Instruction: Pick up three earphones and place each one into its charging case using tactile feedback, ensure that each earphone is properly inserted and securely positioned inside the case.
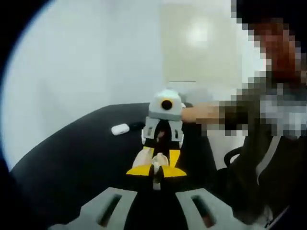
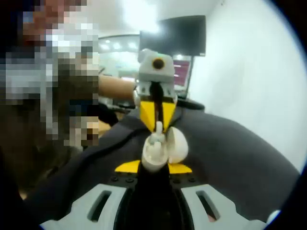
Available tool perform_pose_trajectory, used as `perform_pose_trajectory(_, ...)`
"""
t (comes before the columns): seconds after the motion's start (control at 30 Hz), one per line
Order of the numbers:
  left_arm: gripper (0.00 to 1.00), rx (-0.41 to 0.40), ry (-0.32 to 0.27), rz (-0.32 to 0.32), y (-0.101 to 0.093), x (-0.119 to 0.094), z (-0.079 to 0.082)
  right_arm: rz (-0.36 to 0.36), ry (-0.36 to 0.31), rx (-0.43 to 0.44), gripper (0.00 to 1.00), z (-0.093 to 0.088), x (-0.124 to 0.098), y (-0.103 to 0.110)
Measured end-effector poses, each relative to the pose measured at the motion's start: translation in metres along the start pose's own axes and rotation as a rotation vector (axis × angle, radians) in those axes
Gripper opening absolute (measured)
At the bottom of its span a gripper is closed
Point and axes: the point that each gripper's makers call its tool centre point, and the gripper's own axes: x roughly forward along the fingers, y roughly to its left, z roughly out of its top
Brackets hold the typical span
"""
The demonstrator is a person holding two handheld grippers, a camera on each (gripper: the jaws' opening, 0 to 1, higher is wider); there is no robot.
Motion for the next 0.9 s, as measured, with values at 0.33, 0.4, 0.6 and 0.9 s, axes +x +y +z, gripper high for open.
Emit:
perform_pose_trajectory(0.33, 0.14, 0.049, -0.083, -0.023, -0.005, -0.004, 0.013, 0.001, 0.000, -0.002, 0.21, -0.001, 0.000, 0.000)
perform_pose_trajectory(0.4, 0.14, 0.027, -0.095, -0.018, -0.002, -0.008, 0.015, 0.001, -0.001, -0.002, 0.21, 0.000, 0.000, 0.000)
perform_pose_trajectory(0.6, 0.14, 0.006, -0.136, 0.031, 0.011, -0.019, 0.021, 0.001, -0.001, 0.000, 0.21, 0.000, 0.000, 0.000)
perform_pose_trajectory(0.9, 0.31, -0.131, -0.157, -0.003, 0.015, -0.014, -0.010, -0.002, 0.004, -0.001, 0.21, 0.000, -0.001, 0.000)
